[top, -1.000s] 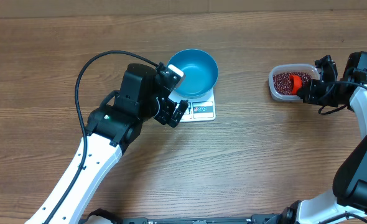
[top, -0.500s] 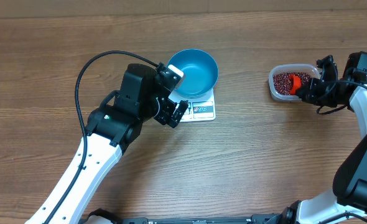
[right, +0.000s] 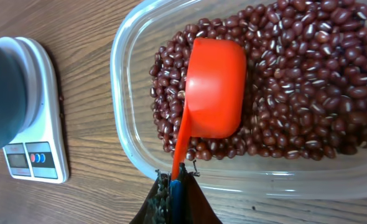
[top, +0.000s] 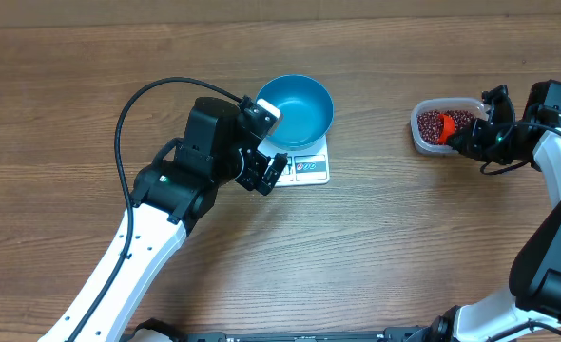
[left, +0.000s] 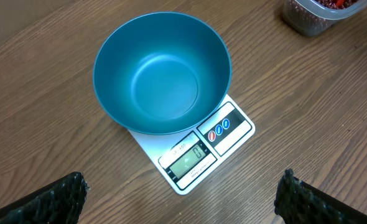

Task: Scoop item into bowl and weigh 150g on scale
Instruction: 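Dip the red scoop into the beans and scoop with the right gripper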

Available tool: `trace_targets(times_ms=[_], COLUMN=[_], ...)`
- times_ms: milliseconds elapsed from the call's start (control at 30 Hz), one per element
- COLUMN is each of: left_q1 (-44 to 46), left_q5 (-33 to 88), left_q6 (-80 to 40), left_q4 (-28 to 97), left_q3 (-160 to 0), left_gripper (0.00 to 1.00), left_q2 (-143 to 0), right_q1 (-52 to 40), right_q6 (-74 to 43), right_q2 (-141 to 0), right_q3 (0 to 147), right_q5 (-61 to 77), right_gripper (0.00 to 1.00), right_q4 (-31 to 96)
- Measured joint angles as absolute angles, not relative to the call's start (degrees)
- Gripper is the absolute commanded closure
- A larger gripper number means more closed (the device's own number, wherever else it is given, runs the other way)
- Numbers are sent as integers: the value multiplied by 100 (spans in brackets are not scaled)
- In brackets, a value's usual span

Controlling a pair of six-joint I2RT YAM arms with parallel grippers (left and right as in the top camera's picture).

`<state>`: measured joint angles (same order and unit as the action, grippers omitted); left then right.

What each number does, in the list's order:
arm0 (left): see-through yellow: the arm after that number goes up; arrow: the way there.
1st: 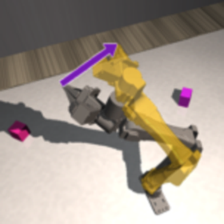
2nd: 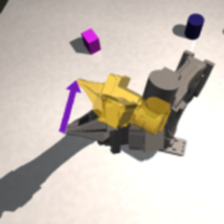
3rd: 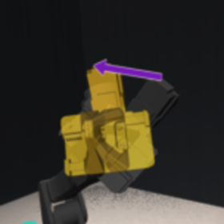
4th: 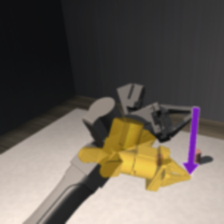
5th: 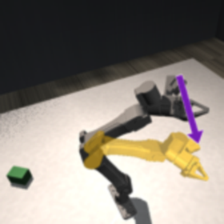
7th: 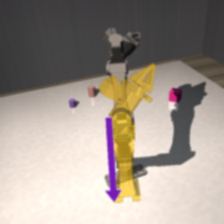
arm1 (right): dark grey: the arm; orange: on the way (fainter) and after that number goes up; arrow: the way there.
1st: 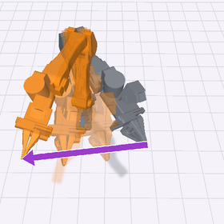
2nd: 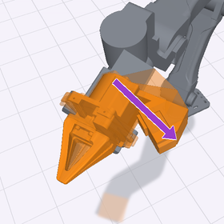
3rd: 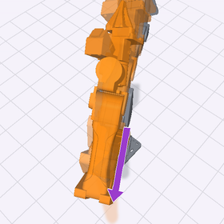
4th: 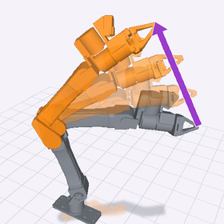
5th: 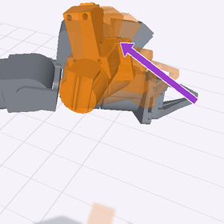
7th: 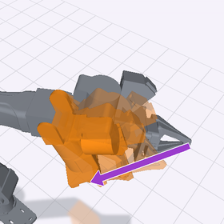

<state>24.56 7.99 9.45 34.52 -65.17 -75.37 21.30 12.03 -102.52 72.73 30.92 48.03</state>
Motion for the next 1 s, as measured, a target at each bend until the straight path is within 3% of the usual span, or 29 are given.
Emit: trace_targets(times_ms=[1000], left_q1=[2453], left_q5=[799], left_q6=[945], left_q4=[3452], left_q3=[-6517], left_gripper=[0], left_q2=[-7537], right_q1=[2338], right_q6=[683], right_q2=[-10722], right_q3=[7273], right_q5=[4029], right_gripper=[96], right_q4=[4748])
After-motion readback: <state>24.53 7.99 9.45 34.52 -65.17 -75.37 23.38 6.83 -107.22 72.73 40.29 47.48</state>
